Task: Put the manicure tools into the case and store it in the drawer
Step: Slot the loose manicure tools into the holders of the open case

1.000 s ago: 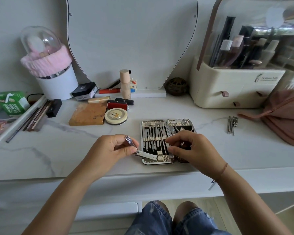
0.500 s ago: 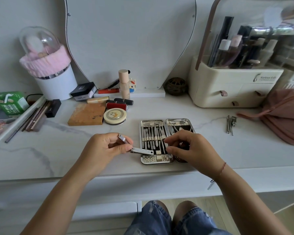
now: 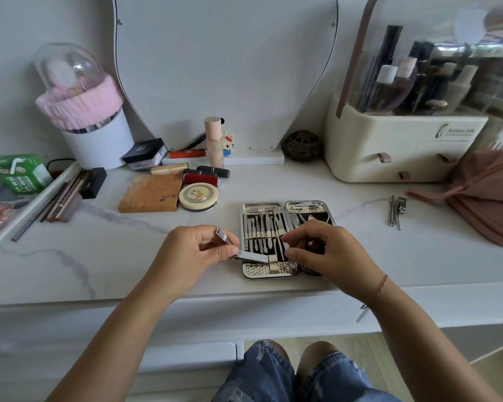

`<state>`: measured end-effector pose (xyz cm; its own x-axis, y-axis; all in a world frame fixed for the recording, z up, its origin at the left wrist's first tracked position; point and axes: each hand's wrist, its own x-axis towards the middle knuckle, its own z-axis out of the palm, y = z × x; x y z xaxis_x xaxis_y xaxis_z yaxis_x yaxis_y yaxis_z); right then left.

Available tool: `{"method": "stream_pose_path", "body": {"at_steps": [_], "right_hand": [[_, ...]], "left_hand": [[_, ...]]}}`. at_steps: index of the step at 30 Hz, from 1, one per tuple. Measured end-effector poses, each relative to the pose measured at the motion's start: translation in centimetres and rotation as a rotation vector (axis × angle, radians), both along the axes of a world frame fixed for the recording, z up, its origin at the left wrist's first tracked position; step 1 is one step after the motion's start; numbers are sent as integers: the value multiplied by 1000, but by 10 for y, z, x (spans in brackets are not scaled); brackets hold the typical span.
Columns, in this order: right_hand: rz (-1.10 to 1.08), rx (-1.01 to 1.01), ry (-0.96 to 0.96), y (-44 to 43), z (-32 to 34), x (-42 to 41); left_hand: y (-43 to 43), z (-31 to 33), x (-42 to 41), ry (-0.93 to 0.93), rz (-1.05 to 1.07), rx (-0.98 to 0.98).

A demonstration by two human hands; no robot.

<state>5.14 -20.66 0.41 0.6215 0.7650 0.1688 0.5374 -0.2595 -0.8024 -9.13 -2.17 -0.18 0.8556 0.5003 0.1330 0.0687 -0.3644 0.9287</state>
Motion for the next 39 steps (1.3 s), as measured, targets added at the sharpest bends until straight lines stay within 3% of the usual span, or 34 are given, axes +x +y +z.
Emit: {"method": "stream_pose_path", "body": {"at_steps": [9,19,28,39], "right_hand": [[-10,9,8,1,-2,1],[13,7,46,0,-1,4],[15,17,58,-2,-3,7],[67,-20,-25,-3,-1,6]], "left_hand": [[-13,-5,15,-33,12,103],[-30,-1,31,-39,-110,509],[-26,-1,27,-19,-101,589],[-24,-2,25,44,-99,495]]}}
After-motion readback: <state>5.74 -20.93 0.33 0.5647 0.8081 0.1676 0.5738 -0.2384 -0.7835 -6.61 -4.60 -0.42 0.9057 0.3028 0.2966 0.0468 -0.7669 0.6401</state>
